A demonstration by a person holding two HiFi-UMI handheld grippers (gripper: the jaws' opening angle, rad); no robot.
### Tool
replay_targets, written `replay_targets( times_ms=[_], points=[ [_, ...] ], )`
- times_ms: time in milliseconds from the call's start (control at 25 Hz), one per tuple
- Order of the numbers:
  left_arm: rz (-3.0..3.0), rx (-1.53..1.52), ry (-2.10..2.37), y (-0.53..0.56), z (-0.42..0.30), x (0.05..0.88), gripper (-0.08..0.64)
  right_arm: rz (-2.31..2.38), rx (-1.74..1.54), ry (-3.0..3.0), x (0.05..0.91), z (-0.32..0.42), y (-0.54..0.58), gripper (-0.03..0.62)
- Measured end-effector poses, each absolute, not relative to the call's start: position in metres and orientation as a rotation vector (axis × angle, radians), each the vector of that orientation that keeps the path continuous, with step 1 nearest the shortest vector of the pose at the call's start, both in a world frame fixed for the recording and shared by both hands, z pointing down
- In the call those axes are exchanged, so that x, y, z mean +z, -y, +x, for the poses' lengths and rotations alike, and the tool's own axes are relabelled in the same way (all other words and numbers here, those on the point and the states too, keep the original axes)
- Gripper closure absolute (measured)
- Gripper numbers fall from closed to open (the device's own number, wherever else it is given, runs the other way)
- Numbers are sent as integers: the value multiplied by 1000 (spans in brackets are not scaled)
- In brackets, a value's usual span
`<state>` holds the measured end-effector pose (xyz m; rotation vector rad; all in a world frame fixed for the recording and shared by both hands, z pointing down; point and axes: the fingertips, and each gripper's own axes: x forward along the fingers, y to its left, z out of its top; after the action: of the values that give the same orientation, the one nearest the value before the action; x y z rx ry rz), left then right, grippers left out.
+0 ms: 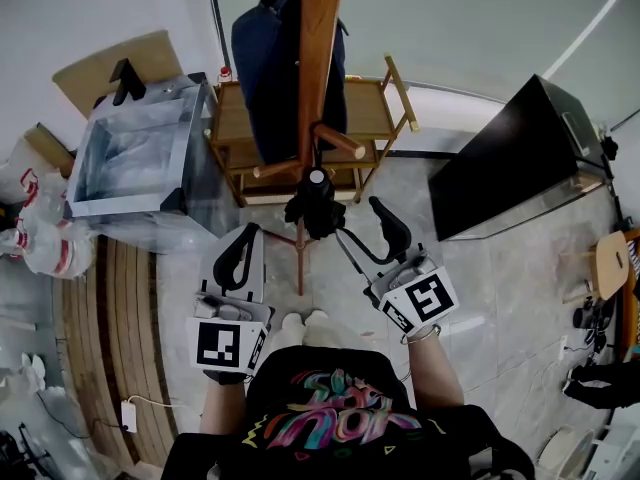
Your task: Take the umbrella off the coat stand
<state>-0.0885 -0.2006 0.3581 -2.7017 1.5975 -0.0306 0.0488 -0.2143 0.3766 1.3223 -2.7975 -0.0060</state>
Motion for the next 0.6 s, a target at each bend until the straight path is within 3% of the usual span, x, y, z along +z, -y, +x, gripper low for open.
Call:
replay_targets(
  times_ms=[600],
  points=[
    [-2725, -53, -1646, 206, -87, 384, 528, 1185, 102, 2806, 460, 10, 267, 173]
  ],
)
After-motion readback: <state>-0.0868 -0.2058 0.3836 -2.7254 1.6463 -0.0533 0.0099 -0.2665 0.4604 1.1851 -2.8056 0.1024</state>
